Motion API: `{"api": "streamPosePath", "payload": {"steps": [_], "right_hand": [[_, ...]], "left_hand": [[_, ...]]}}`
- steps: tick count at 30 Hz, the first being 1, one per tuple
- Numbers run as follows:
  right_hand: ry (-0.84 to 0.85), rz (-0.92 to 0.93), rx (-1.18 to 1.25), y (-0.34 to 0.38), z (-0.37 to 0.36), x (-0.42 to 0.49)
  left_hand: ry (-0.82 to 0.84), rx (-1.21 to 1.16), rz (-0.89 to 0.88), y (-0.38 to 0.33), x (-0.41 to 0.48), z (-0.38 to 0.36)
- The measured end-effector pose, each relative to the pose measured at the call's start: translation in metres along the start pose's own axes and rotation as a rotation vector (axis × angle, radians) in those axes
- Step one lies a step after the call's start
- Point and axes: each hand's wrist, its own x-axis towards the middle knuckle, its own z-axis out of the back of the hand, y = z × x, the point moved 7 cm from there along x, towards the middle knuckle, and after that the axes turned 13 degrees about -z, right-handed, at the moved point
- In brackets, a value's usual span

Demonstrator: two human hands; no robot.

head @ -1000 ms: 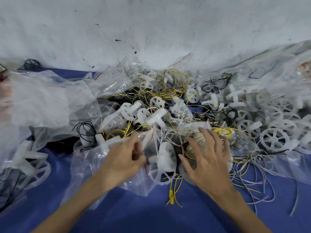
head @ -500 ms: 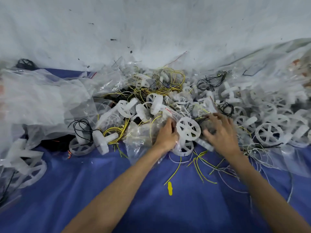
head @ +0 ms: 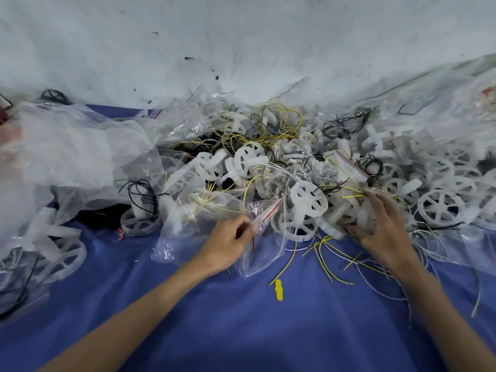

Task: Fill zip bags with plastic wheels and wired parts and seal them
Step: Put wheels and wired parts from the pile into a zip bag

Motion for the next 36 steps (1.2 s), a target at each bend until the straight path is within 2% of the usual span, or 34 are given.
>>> {"api": "streamPosePath", "payload": {"steps": [4,7,9,10,11,13,15,18,20,21,22,25,27,30,36], "right_hand": [[-0.162,-0.014,-0.024,0.001,0.017,-0.002],[-0.335,-0.121,0.050,-0.010,0.045,-0.002],[-0.438,-0.251,0.304,-0.020,0.066,-0.004],[-0.445,-0.309,0.527,-0.023,0.072,-0.004],[-0.393,-0.360,0.780,-0.020,0.070,-0.005],[-0.134,-0.447,1.140,0.000,0.052,-0.008],[0.238,-0.489,1.262,0.034,0.024,-0.022],[0.741,-0.432,1.365,0.081,-0.009,-0.057],[0.910,-0.337,1.290,0.102,-0.023,-0.079],[0.908,-0.286,1.196,0.107,-0.029,-0.086],[0.848,-0.235,1.085,0.108,-0.033,-0.088],[0.530,-0.021,0.727,0.112,-0.021,-0.084],[0.412,0.118,0.588,0.116,-0.020,-0.088],[0.424,0.248,0.497,0.122,-0.034,-0.106],[0.477,0.512,0.192,0.126,-0.045,-0.118]], "left_hand": [[-0.089,0.085,-0.037,-0.013,0.000,0.004],[-0.164,0.192,-0.087,-0.031,0.010,0.012],[-0.175,0.272,-0.140,-0.044,0.016,0.016],[-0.183,0.303,-0.168,-0.050,0.017,0.017],[-0.194,0.323,-0.192,-0.056,0.017,0.018],[-0.202,0.332,-0.203,-0.064,0.011,0.014],[-0.157,0.299,-0.165,-0.068,0.000,0.004],[-0.108,0.209,-0.119,-0.068,-0.015,-0.009],[-0.106,0.096,-0.115,-0.068,-0.019,-0.010],[-0.115,0.012,-0.114,-0.067,-0.020,-0.010],[-0.134,-0.065,-0.114,-0.066,-0.022,-0.008],[-0.220,-0.219,-0.066,-0.054,-0.029,-0.002],[-0.247,-0.286,-0.044,-0.051,-0.030,0.000],[-0.211,-0.294,-0.076,-0.054,-0.031,-0.004],[-0.209,-0.103,-0.182,-0.077,-0.030,0.007]]}}
